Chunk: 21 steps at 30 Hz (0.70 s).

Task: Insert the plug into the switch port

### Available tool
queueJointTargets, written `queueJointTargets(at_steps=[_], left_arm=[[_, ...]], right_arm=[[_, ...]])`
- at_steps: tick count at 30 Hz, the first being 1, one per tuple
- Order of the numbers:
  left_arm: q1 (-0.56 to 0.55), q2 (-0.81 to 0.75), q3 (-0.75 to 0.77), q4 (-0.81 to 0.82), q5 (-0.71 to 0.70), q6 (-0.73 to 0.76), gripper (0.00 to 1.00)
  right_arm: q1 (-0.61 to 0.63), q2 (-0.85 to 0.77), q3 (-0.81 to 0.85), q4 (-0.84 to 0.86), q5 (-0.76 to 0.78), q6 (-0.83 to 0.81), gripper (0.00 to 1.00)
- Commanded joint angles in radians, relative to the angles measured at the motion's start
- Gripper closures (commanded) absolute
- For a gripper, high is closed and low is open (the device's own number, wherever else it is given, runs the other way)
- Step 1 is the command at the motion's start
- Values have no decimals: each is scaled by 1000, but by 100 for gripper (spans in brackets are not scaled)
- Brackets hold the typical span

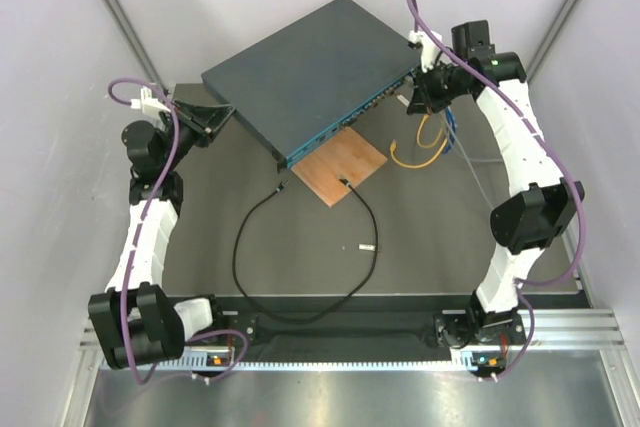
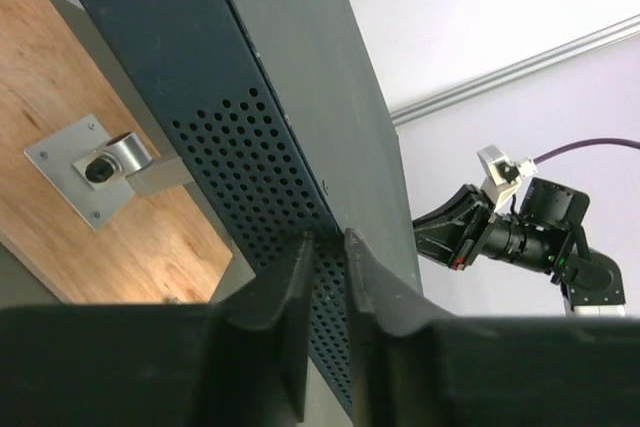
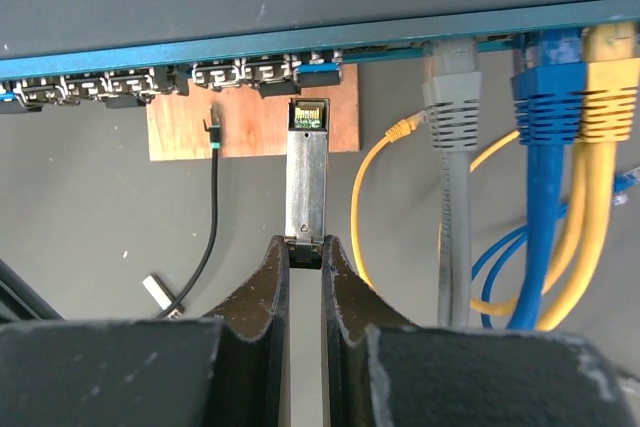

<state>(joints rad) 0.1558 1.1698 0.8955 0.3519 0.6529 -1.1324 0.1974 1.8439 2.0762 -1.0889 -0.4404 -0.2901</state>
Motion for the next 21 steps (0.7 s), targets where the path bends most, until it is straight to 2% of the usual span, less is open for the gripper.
queueJointTargets(at_steps=[1,3,6,9,10,11,12,14,16,21], left_arm=[[-56,11,6,111,44,-1,83],[-56,7,2,95,40,13,92],[-55,1,-7,70,37,26,94],[-53,-15,-17,52,28,34,81],[-53,-19,-15,36,25,37,62],[-52,-28,-12,18,19,40,52],[-52,-32,-7,-22,10,54,35],[-47,-53,-6,-57,4,66,21],[-33,-65,-7,-112,-10,85,14],[20,-101,-15,-200,1,94,11]], right_arm=[[-15,-8,42,56,6,34,100],[-16,-12,41,66,11,45,100],[-18,-17,41,73,19,49,100],[-24,-25,29,76,16,49,100],[-27,-29,25,81,12,49,100],[-29,-32,19,83,12,49,100],[-32,-37,18,81,11,49,100],[-35,-40,15,81,9,49,100],[-39,-48,12,83,8,49,100],[-50,-58,5,84,0,49,100]])
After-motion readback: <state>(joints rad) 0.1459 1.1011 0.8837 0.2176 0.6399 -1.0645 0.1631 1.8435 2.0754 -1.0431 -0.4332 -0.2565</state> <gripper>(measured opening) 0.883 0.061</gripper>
